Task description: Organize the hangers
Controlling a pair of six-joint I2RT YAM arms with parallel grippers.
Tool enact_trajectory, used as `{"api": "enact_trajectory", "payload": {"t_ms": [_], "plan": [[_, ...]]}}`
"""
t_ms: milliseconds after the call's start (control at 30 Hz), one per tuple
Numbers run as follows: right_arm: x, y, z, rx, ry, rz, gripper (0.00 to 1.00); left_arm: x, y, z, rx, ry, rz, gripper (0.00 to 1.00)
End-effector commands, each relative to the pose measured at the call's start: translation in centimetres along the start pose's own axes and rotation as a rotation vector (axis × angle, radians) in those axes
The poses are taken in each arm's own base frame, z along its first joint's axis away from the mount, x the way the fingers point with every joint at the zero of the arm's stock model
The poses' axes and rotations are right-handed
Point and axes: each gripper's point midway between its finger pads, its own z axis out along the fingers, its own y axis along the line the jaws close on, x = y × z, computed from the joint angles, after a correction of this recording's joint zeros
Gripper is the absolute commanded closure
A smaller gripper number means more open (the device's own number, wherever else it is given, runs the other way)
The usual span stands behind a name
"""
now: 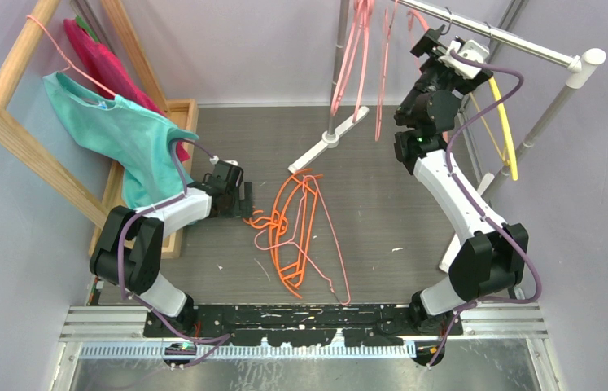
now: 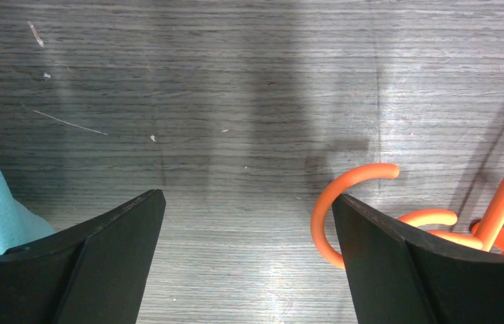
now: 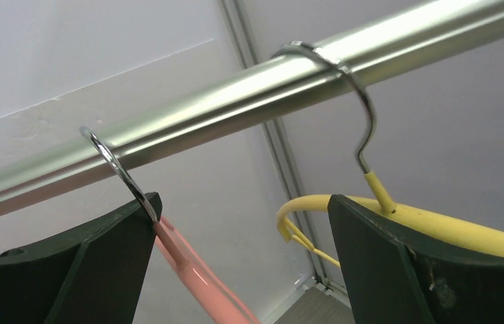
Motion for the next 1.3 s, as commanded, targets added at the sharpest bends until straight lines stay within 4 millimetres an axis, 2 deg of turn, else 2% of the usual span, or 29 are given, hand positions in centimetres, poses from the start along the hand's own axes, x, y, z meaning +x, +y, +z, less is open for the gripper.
{"api": "enact_trajectory", "payload": {"t_ms": [0,200,367,467,700,900,1100,1267], "plan": [[-2.0,-4.1,-0.3,0.149,-0.011,0.052,0.00,-1.5,-0.6,-0.4,0.017,-0.037,0.005,0.02],[-2.6,-6.8,-0.9,0.225,-0.013,0.062,0.01,-1.5,-0.7,-0.4,0.025,-0.037,0.003,0.02],[-3.0,-7.5,-1.5,0.203,-0.005,0.079,0.01,-1.3,-0.8,-0.3,0.030,-0.033,0.002,0.02],[-3.5,-6.8,-1.7,0.140,0.011,0.082,0.02,-1.3,-0.8,-0.4,0.031,-0.034,0.001,0.02],[-4.7,-3.9,-2.6,-0.102,0.072,0.064,0.03,-1.4,-0.8,-0.4,0.030,-0.038,0.001,0.02],[-6.9,-2.9,-4.1,-0.251,0.054,0.094,0.04,-1.4,-0.8,-0.4,0.034,-0.037,0.001,0.02],[-9.8,-3.1,-6.0,-0.360,-0.014,0.138,0.04,-1.4,-0.8,-0.6,0.034,-0.041,-0.001,0.02],[-11.9,-1.7,-8.1,-0.523,-0.052,0.182,0.04,-1.4,-0.8,-0.4,0.035,-0.039,0.000,0.02]]}}
